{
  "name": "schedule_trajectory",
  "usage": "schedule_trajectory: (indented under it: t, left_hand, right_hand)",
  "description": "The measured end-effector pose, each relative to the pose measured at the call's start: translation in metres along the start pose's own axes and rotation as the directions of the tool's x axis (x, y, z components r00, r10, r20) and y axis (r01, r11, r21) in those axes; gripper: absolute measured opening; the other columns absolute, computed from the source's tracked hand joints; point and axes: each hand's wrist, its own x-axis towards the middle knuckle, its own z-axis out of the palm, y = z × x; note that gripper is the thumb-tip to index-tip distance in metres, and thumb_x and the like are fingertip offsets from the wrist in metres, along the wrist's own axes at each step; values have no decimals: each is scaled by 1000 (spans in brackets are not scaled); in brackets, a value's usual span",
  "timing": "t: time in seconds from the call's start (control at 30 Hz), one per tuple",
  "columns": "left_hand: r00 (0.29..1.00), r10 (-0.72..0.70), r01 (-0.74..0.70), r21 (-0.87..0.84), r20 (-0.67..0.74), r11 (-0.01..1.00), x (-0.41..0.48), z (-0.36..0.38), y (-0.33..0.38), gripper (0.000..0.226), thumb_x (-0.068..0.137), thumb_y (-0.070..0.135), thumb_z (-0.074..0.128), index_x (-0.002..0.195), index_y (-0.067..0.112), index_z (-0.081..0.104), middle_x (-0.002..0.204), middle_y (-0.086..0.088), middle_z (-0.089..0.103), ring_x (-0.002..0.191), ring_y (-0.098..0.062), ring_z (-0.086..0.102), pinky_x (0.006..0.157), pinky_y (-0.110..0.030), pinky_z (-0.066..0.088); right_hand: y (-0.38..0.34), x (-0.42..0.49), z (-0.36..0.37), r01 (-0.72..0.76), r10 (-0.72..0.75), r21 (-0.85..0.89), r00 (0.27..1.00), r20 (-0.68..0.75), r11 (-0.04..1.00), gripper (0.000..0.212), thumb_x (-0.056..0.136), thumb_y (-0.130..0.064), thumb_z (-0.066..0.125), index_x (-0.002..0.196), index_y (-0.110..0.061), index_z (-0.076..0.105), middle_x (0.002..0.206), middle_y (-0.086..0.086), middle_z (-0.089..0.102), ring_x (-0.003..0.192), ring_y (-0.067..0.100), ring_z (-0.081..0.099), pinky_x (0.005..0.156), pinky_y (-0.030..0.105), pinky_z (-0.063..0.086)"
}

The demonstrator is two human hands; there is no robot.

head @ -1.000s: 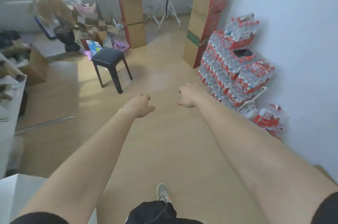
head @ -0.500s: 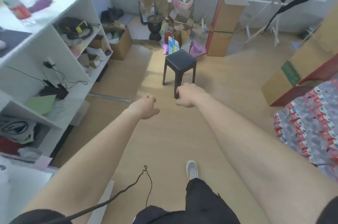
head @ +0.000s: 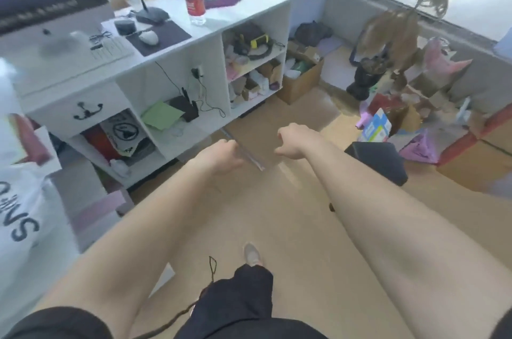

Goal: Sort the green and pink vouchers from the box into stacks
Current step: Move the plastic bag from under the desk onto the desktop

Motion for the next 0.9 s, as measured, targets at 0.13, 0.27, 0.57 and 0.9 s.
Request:
schedule_trajectory:
  t: [0.13, 0.27, 0.57, 0.9]
  left_hand:
    - [994, -98, 96, -71, -38, 993, 59, -31, -47, 58, 96, 41, 56, 147, 17, 42, 142, -9, 47, 128, -27, 51, 102, -42, 45]
    - [976, -213, 204, -165, -42, 965, 105, -73, -101, 59, 97, 42, 53, 149, 16, 40, 146, -9, 43, 131, -27, 48, 103, -40, 42]
    - [865, -497, 446, -342, -74, 827, 147, -128, -221, 63, 94, 42, 54, 150, 16, 40, 151, -10, 43, 133, -28, 49, 105, -41, 44]
    - [515, -857, 700, -580, 6, 417, 141, -148, -304, 60, 95, 45, 55, 145, 14, 45, 144, -12, 50, 126, -29, 52, 98, -39, 47]
  right_hand:
    - [-30, 99, -37, 104, -103, -61, 995, 14, 993, 48, 93, -43, 60, 134, -17, 57, 132, 11, 55, 118, 34, 55, 98, 48, 51]
    - [-77, 186, -83, 209, -202, -144, 978, 60, 967, 50, 94, -43, 60, 135, -16, 55, 134, 11, 52, 123, 34, 51, 100, 50, 49]
    - [-226, 318, -143, 575, -557, -276, 817, 150, 770, 44, 95, -41, 57, 132, -17, 56, 132, 9, 50, 120, 34, 53, 97, 48, 51]
    - [-386, 416, -170, 877, -828, -372, 437, 352, 305, 43, 96, -41, 56, 130, -14, 60, 124, 11, 60, 110, 33, 59, 90, 43, 53]
